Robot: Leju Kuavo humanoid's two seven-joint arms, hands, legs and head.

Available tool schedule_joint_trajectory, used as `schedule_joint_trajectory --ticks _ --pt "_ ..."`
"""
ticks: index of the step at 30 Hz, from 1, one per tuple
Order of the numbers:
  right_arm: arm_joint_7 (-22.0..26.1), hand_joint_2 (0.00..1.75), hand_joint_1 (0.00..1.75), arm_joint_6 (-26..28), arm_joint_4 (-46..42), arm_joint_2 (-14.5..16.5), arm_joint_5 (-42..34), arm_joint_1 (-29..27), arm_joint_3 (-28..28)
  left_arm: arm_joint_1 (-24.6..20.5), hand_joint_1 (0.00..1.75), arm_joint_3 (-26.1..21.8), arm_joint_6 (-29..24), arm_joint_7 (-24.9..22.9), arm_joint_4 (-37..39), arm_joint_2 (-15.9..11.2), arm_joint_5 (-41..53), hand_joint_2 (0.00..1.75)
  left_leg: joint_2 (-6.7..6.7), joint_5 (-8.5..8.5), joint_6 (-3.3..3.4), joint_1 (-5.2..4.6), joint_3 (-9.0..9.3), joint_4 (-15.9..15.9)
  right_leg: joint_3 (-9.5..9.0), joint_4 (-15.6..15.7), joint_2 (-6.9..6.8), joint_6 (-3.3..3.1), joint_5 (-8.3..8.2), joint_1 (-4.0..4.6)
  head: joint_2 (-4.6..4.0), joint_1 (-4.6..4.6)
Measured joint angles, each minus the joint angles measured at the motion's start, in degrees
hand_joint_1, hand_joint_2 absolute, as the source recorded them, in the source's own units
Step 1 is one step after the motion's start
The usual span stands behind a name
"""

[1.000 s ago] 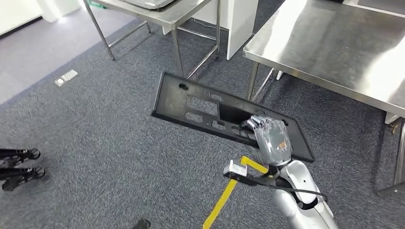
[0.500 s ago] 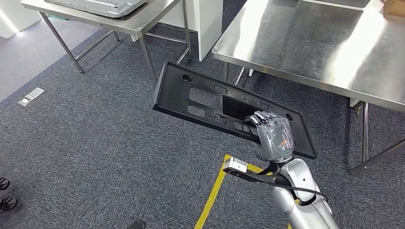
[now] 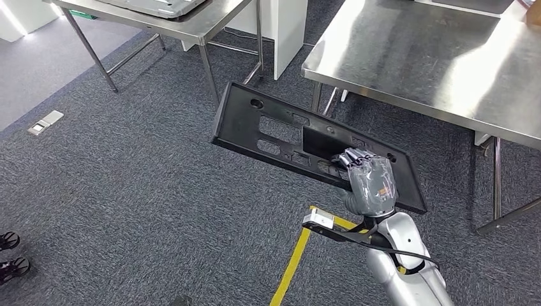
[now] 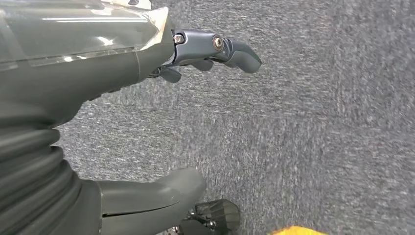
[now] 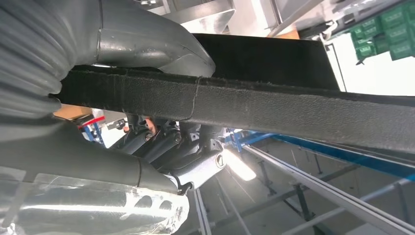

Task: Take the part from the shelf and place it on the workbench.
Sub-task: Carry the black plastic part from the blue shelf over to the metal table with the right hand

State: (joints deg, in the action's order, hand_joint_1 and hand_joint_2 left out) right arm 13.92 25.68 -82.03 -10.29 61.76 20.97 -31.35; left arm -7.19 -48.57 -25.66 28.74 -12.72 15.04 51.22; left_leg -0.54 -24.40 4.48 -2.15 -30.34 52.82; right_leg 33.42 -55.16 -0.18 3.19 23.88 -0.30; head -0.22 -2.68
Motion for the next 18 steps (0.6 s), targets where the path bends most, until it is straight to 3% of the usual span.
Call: schedule_joint_trajectory --ticks 3,5,8,9,10,11,12,14,15,16,18 --pt "-0.01 1.75 1.50 0.00 0.08 -0.02 -0.07 -0.02 -0.03 0.23 0.00 -0.01 0.15 0.16 -0.01 -0.08 0.05 1.75 0.06 -0.42 -0.13 -0.31 -0.30 0.41 -0.84 1.51 0.07 -0.81 -0.62 -0.24 0.00 0.13" --pt "-0.04 1.75 1.50 0.00 0.15 -0.04 -0.08 0.01 -0.01 0.28 0.00 -0.02 0.15 0.20 -0.01 -0.11 0.05 1.75 0.08 -2.22 -0.97 -0.16 -1.17 2.61 -0.96 1.59 0.07 -1.07 -0.69 -0.82 0.00 0.20" --pt "-0.09 1.75 1.50 0.00 0.20 -0.01 -0.08 -0.01 0.00 0.31 0.00 -0.02 0.15 0.23 0.01 -0.08 0.05 1.75 0.38 -7.89 -2.87 1.01 -6.38 13.78 -0.94 1.62 0.04 -1.28 -0.73 -1.14 0.00 0.32" --pt "-0.09 1.75 1.50 0.00 0.24 -0.03 -0.08 -0.04 -0.01 0.36 0.00 -0.02 0.16 0.23 0.01 -0.08 0.05 1.75 0.48 -8.85 -3.10 1.34 -7.99 16.88 -0.90 1.61 0.06 -1.28 -0.73 -1.09 0.00 0.33" --pt "-0.09 1.75 1.50 0.00 0.28 -0.05 -0.08 -0.07 -0.01 0.42 0.00 -0.02 0.18 0.23 0.02 -0.07 0.05 1.75 0.52 -8.75 -3.06 1.53 -8.71 18.08 -0.88 1.61 0.10 -1.28 -0.73 -0.95 0.00 0.36" --pt "-0.09 1.75 1.50 0.00 0.31 -0.07 -0.08 -0.07 -0.01 0.46 0.00 -0.02 0.20 0.23 0.02 -0.05 0.05 1.75 0.51 -7.44 -2.68 1.51 -8.10 16.65 -0.88 1.63 0.16 -1.31 -0.76 -0.70 0.00 0.37" --pt "-0.09 1.75 1.50 0.00 0.33 -0.06 -0.08 -0.05 0.00 0.47 0.00 -0.02 0.22 0.23 0.02 -0.03 0.05 1.75 0.44 -5.39 -1.88 1.28 -6.40 13.17 -0.88 1.67 0.27 -1.39 -0.82 -0.36 0.00 0.38" --pt "-0.09 1.75 1.50 0.00 0.32 -0.02 -0.08 0.00 0.01 0.37 0.00 -0.03 0.22 0.24 0.00 -0.19 0.05 1.75 0.27 -1.86 0.73 0.24 -1.86 4.55 -0.94 1.87 0.44 -1.57 -1.10 0.18 0.00 0.19" --pt "-0.10 1.75 1.50 0.00 0.34 -0.01 -0.08 0.01 0.01 0.33 0.00 -0.03 0.20 0.26 -0.02 -0.28 0.06 1.75 0.25 -0.99 1.76 -0.29 -0.41 1.80 -0.95 1.99 0.47 -1.57 -1.25 0.13 0.00 0.04" --pt "-0.10 1.75 1.50 0.00 0.36 0.02 -0.08 0.00 0.00 0.30 0.00 -0.03 0.18 0.28 -0.03 -0.34 0.07 1.75 0.27 -0.71 2.38 -0.72 0.28 0.44 -0.95 2.08 0.47 -1.51 -1.38 -0.02 0.00 -0.03" --pt "-0.11 1.75 1.50 0.00 0.35 0.07 -0.08 -0.03 -0.02 0.30 0.00 -0.02 0.15 0.32 -0.03 -0.27 0.07 1.75 0.37 -0.15 2.75 -0.97 0.55 -0.50 -0.94 2.39 0.44 -1.14 -1.66 -0.22 0.00 0.03"
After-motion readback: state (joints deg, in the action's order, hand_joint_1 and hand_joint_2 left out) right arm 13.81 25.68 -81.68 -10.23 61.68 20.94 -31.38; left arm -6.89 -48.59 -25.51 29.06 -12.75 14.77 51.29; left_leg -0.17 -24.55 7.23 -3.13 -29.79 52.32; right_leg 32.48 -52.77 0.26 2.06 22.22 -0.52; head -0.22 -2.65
